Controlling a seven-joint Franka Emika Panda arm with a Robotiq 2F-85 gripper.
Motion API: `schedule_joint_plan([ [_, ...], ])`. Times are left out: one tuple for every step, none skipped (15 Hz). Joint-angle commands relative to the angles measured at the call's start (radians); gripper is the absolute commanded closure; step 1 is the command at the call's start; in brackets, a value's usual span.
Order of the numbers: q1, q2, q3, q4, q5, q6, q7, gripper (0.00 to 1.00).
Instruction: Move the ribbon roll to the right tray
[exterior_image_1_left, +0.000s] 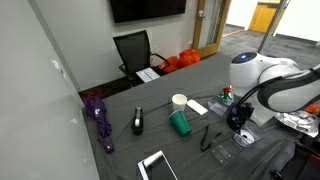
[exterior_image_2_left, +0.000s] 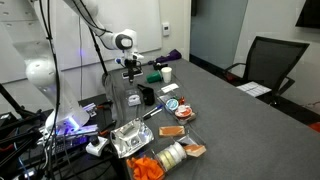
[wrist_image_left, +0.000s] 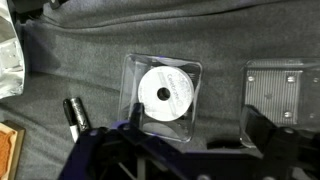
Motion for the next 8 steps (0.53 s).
schedule_joint_plan([
  [-0.023, -0.086, 0.013, -0.065, 0.117, 0.057, -0.138, 0.0],
  [-0.025, -0.099, 0.013, -0.073, 0.157, 0.066, -0.18, 0.0],
  [-0.026, -0.113, 0.013, -0.081, 0.193, 0.074, -0.221, 0.0],
  [-0.027, -0.124, 0.013, -0.088, 0.223, 0.077, -0.259, 0.0],
  [-0.028, -0.136, 0.012, -0.095, 0.253, 0.079, -0.295, 0.0],
  [-0.028, -0.146, 0.011, -0.101, 0.282, 0.081, -0.33, 0.0],
  [-0.028, -0.154, 0.01, -0.106, 0.307, 0.083, -0.359, 0.0],
  [-0.028, -0.16, 0.01, -0.111, 0.329, 0.086, -0.384, 0.0],
])
